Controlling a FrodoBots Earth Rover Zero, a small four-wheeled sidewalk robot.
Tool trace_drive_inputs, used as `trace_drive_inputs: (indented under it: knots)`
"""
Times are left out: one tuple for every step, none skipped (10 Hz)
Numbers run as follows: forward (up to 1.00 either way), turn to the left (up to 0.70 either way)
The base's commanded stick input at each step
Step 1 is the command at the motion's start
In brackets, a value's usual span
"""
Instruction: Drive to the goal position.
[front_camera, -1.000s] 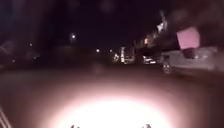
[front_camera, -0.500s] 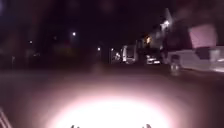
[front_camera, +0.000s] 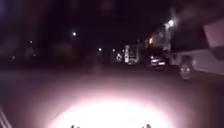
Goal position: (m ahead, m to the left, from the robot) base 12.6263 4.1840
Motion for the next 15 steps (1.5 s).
trace_drive_inputs:
  knots:
    - [1.0, 0.0]
    - [1.0, 0.0]
    - [1.0, 0.0]
    - [1.0, 0.0]
    - [1.0, 0.0]
    - [1.0, 0.0]
    - [1.0, -0.39]
    - [1.0, -0.33]
    - [1.0, -0.27]
    - [1.0, -0.21]
    - [1.0, -0.15]
    - [1.0, -0.09]
    - [1.0, -0.03]
    - [1.0, 0.0]
    - [1.0, 0.0]
